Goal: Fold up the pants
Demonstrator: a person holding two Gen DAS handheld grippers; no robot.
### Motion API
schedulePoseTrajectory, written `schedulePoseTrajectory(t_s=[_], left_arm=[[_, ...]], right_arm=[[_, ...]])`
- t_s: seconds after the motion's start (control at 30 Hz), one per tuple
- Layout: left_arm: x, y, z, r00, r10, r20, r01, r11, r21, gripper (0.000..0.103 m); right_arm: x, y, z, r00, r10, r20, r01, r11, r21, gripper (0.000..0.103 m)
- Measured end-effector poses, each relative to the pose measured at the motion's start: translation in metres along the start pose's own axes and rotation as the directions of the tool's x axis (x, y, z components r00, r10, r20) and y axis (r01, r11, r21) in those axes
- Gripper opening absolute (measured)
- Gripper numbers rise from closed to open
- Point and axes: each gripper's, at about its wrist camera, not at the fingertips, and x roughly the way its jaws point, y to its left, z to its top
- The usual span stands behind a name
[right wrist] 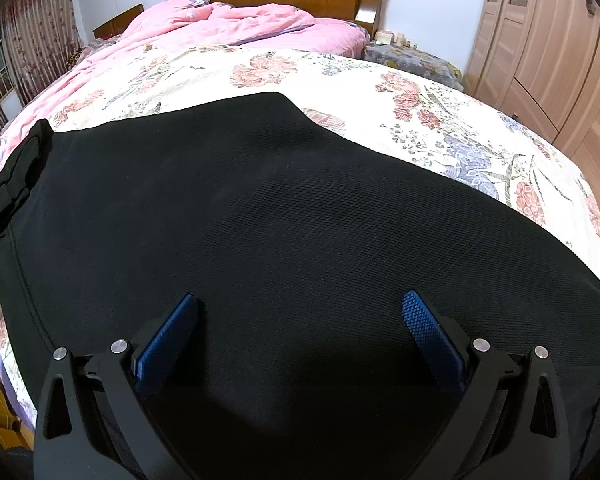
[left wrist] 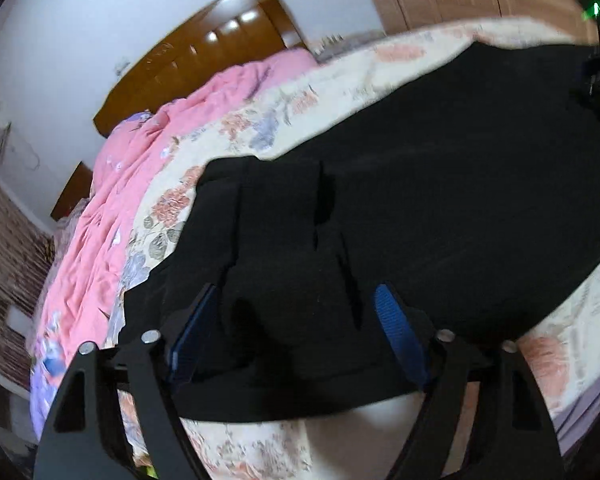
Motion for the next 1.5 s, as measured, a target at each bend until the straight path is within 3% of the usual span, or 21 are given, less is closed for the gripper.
schedulePoseTrajectory(t_s=[0.07, 0.13, 0.27, 0.37, 0.53, 0.57, 0.6, 0.63, 0.67, 0.7, 0.73, 0.8, 0.87, 0.97, 1.0, 1.03, 1.13, 1.2, 1.3, 1.4, 1.5], left_arm=[[0.010, 0.004, -0.002, 0.999, -0.043, 0.008, 0.043, 0.999, 0.002, 0.061], [0.018, 0.015, -0.005, 0.994, -0.112, -0.003, 0.111, 0.993, -0.046, 0.009], [-0.003, 0.052, -0.013, 0.975, -0.179, 0.133, 0.210, 0.938, -0.276, 0.008], [-0.019, 0.122, -0.034, 0.938, -0.186, 0.294, 0.326, 0.765, -0.555, 0.008], [-0.009, 0.243, -0.105, 0.914, -0.083, 0.398, 0.399, 0.369, -0.839, 0.008], [0.000, 0.256, -0.116, 0.914, -0.085, 0.397, 0.402, 0.317, -0.859, 0.008], [0.019, 0.273, -0.133, 0.905, -0.121, 0.407, 0.425, 0.229, -0.876, 0.009], [0.037, 0.283, -0.148, 0.902, -0.147, 0.407, 0.427, 0.153, -0.891, 0.018], [0.044, 0.288, -0.160, 0.906, -0.149, 0.397, 0.414, 0.112, -0.903, 0.029], [0.055, 0.294, -0.174, 0.918, -0.129, 0.376, 0.384, 0.049, -0.922, 0.066], [0.059, 0.297, -0.186, 0.929, -0.093, 0.359, 0.361, 0.002, -0.933, 0.077], [0.055, 0.292, -0.204, 0.923, -0.043, 0.383, 0.381, -0.053, -0.923, 0.077], [0.045, 0.280, -0.200, 0.918, -0.040, 0.394, 0.393, -0.014, -0.919, 0.077], [0.021, 0.250, -0.172, 0.931, -0.065, 0.360, 0.365, 0.186, -0.912, 0.070], [0.019, 0.239, -0.162, 0.934, -0.092, 0.344, 0.356, 0.242, -0.903, 0.063], [0.024, 0.232, -0.156, 0.934, -0.120, 0.337, 0.357, 0.270, -0.894, 0.054], [0.041, 0.222, -0.146, 0.938, -0.162, 0.305, 0.341, 0.302, -0.890, 0.046], [0.051, 0.223, -0.148, 0.930, -0.171, 0.324, 0.359, 0.255, -0.898, 0.041], [0.058, 0.222, -0.145, 0.934, -0.163, 0.317, 0.350, 0.258, -0.900, 0.025], [0.055, 0.220, -0.137, 0.947, -0.153, 0.284, 0.319, 0.310, -0.896, 0.018], [0.039, 0.220, -0.129, 0.949, -0.117, 0.292, 0.314, 0.326, -0.892, 0.015]], right_arm=[[0.000, 0.000, 0.000, 1.000, 0.002, 0.001, -0.002, 1.000, 0.001, 0.099], [0.000, 0.000, 0.000, 1.000, 0.003, 0.000, -0.003, 1.000, 0.002, 0.099], [0.000, -0.001, 0.000, 1.000, 0.006, 0.003, -0.006, 1.000, 0.004, 0.099], [0.000, 0.000, 0.000, 1.000, 0.005, 0.001, -0.005, 1.000, 0.003, 0.099], [0.000, 0.000, 0.000, 1.000, 0.007, 0.001, -0.007, 1.000, 0.003, 0.099], [0.000, 0.000, 0.000, 1.000, 0.006, 0.001, -0.006, 1.000, 0.003, 0.099], [0.000, 0.000, 0.000, 1.000, 0.006, 0.001, -0.006, 1.000, 0.003, 0.099], [0.001, 0.000, 0.000, 1.000, 0.006, 0.001, -0.006, 1.000, 0.003, 0.099], [0.001, 0.000, 0.000, 1.000, 0.006, 0.001, -0.006, 1.000, 0.003, 0.099], [0.001, 0.000, 0.000, 1.000, 0.007, 0.000, -0.007, 1.000, 0.003, 0.099], [0.001, 0.000, 0.000, 1.000, 0.007, 0.001, -0.007, 1.000, 0.003, 0.099], [0.001, 0.000, 0.000, 1.000, 0.007, 0.001, -0.007, 1.000, 0.003, 0.099], [0.001, 0.000, 0.000, 1.000, 0.005, -0.001, -0.005, 1.000, 0.002, 0.099], [0.001, 0.001, 0.000, 1.000, 0.003, -0.003, -0.003, 1.000, 0.001, 0.099], [0.001, 0.001, 0.000, 1.000, 0.002, -0.003, -0.002, 1.000, 0.001, 0.099], [0.001, 0.001, 0.000, 1.000, 0.002, -0.004, -0.002, 1.000, 0.001, 0.099], [0.001, 0.001, 0.000, 1.000, 0.002, -0.003, -0.002, 1.000, 0.001, 0.099], [0.000, 0.002, 0.000, 1.000, -0.002, 0.001, 0.002, 1.000, -0.001, 0.099], [-0.011, 0.012, -0.001, 0.999, -0.013, 0.034, 0.014, 0.999, -0.042, 0.098], [-0.039, 0.051, 0.003, 0.990, 0.102, 0.103, -0.085, 0.984, -0.157, 0.098], [-0.051, 0.108, 0.006, 0.959, 0.269, 0.090, -0.234, 0.929, -0.287, 0.098]])
